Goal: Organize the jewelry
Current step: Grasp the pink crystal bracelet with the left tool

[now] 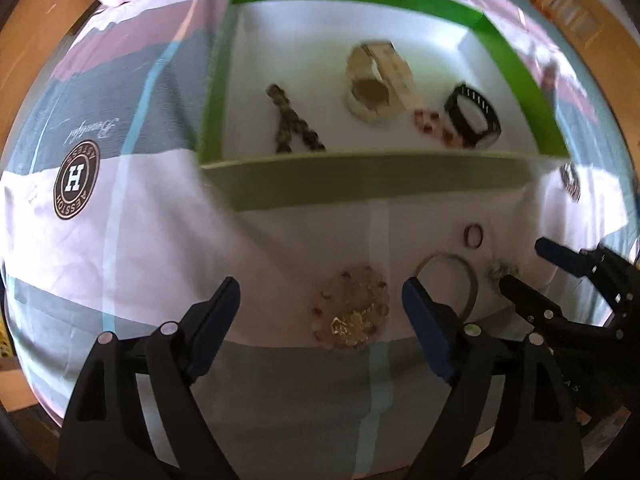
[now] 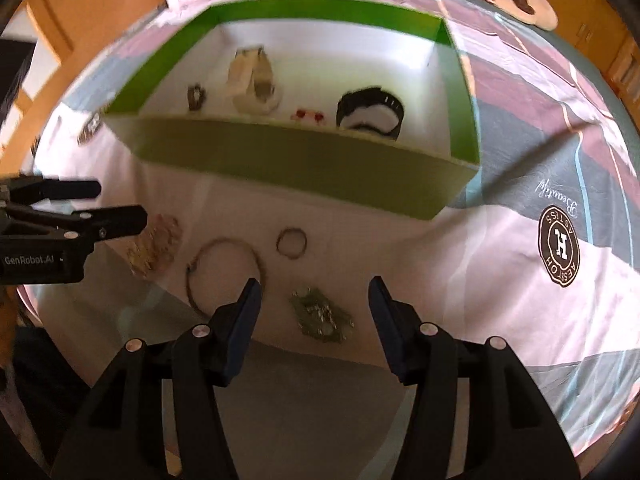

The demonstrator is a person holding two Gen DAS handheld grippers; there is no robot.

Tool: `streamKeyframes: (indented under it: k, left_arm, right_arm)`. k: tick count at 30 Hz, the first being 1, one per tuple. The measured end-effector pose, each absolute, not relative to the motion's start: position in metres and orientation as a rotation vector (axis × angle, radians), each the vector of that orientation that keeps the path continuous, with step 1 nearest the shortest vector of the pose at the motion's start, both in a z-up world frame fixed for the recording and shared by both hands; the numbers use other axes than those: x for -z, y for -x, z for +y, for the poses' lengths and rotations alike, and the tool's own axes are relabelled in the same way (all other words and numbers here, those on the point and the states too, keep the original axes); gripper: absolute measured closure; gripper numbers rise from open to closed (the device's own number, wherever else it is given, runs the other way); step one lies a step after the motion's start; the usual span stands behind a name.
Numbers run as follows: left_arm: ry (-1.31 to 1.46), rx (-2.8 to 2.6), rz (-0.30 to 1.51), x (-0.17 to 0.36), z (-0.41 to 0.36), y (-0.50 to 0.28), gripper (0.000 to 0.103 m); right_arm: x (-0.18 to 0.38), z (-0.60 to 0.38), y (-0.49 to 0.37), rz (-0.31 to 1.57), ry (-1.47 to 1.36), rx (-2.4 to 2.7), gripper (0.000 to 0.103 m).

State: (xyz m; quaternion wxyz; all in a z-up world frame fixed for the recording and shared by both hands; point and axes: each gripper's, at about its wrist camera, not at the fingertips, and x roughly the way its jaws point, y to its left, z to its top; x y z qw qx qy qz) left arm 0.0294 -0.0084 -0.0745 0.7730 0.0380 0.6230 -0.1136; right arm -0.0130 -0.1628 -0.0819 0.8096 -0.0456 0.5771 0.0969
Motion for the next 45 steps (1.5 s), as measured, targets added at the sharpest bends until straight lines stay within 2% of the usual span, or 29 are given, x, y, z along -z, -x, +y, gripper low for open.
streamKeyframes:
  k: [3, 5, 8, 9, 14, 16, 20, 22, 24, 33, 37, 38, 40, 45]
  left_arm:
    - [-0.119, 0.249, 1.373, 0.081, -0.013, -0.029, 0.019]
    - [-0.147, 0.244, 1.392, 0.088, -0.016, -0.029, 0.025]
    - [-0.146, 0.236, 1.428, 0.099, -0.014, -0.031, 0.049]
    - [-0.134, 0.236, 1.438, 0.101, -0.013, -0.032, 0.061]
    - [-0.048, 0.214, 1.438, 0.104, 0.003, -0.041, 0.076]
    - [0.010, 0.185, 1.423, 0.102, 0.014, -0.047, 0.086]
    - [0.143, 0.132, 1.337, 0.087, 0.039, -0.055, 0.087]
    - [0.168, 0.139, 1.332, 0.085, 0.044, -0.056, 0.080]
    - [0.129, 0.120, 1.356, 0.089, 0.044, -0.056, 0.075]
    - [0.042, 0.128, 1.431, 0.103, 0.047, -0.049, 0.075]
    - [-0.015, 0.127, 1.423, 0.112, 0.032, -0.056, 0.068]
    - [-0.035, 0.123, 1.414, 0.112, 0.029, -0.056, 0.069]
    - [-0.009, 0.159, 1.403, 0.108, 0.010, -0.050, 0.095]
    - [0.086, 0.263, 1.330, 0.088, 0.006, -0.044, 0.095]
  right_arm:
    - [0.090, -0.159, 0.014, 1.257, 0.125, -0.205, 0.047]
    - [0.093, -0.159, 0.012, 1.266, 0.132, -0.198, 0.047]
    - [0.095, -0.160, 0.011, 1.271, 0.125, -0.186, 0.047]
    - [0.095, -0.161, 0.011, 1.271, 0.122, -0.183, 0.047]
    - [0.096, -0.162, 0.010, 1.277, 0.115, -0.176, 0.047]
    - [0.096, -0.163, 0.011, 1.277, 0.115, -0.176, 0.047]
    - [0.096, -0.163, 0.010, 1.276, 0.117, -0.176, 0.047]
    - [0.097, -0.166, 0.010, 1.275, 0.117, -0.175, 0.047]
    - [0.097, -0.167, 0.012, 1.275, 0.120, -0.172, 0.047]
    - [0.099, -0.179, 0.011, 1.284, 0.114, -0.146, 0.047]
    - [0.101, -0.179, 0.008, 1.288, 0.122, -0.152, 0.047]
    - [0.101, -0.177, 0.010, 1.288, 0.122, -0.152, 0.047]
    - [0.102, -0.176, 0.010, 1.288, 0.124, -0.152, 0.047]
    - [0.101, -0.178, 0.011, 1.285, 0.115, -0.144, 0.047]
